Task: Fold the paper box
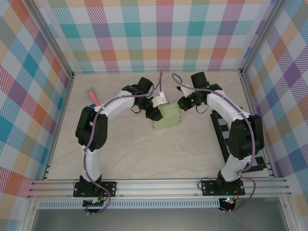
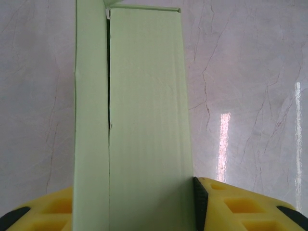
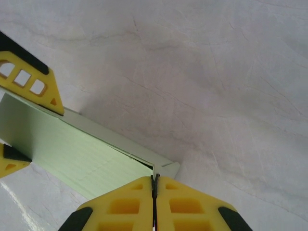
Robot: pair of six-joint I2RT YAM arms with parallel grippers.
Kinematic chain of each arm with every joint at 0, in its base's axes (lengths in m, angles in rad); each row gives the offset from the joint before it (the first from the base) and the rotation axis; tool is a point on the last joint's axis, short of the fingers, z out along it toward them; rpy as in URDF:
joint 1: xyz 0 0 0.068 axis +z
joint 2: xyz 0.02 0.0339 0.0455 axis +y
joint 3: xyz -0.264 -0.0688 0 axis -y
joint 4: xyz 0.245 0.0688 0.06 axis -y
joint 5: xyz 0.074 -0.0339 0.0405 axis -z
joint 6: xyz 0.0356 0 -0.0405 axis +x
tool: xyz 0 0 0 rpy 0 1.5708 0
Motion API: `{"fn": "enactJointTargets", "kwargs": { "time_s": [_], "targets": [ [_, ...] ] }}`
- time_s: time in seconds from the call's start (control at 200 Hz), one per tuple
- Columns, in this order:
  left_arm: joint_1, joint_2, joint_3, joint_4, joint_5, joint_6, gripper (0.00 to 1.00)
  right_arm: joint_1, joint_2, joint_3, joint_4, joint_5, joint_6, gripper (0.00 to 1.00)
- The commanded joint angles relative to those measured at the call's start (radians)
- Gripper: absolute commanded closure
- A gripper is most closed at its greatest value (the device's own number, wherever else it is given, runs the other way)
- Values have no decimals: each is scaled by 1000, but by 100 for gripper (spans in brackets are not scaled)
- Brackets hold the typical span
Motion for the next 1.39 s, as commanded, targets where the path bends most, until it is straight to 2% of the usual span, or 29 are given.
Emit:
{"fn": "enactJointTargets", "kwargs": {
  "time_s": [0.0, 0.115, 0.22, 0.38, 0.51, 0.77, 1.07, 1.23, 1.3, 1.39],
  "targets": [
    [2, 14, 24, -10, 19, -5, 53, 25, -1, 5, -24, 22, 116, 92],
    [2, 15, 25, -11, 18, -6, 53, 45, -7, -1, -15, 30, 202, 93],
    [2, 15, 25, -8, 16, -7, 53, 71, -18, -7, -2, 89, 260, 93],
    [2, 22, 25, -4, 15, -9, 53, 96, -63, -123, 126, 127, 312, 94],
    [2, 24, 24, -2, 5, -11, 53, 101, -104, -219, 211, 157, 317, 96],
    [2, 40, 46, 7, -9, -35, 53, 117, -155, -298, 270, 176, 369, 98],
    [2, 33, 44, 27, -9, -51, 53, 134, -238, -437, 385, 264, 396, 100],
    [2, 18, 45, 77, -27, -105, 50, 147, -292, -525, 460, 333, 386, 100],
    [3, 0, 36, 138, -71, -183, 49, 147, -303, -545, 475, 366, 394, 100],
    [7, -38, 28, 176, -56, -224, 48, 151, -306, -561, 493, 405, 407, 100]
  ]
}}
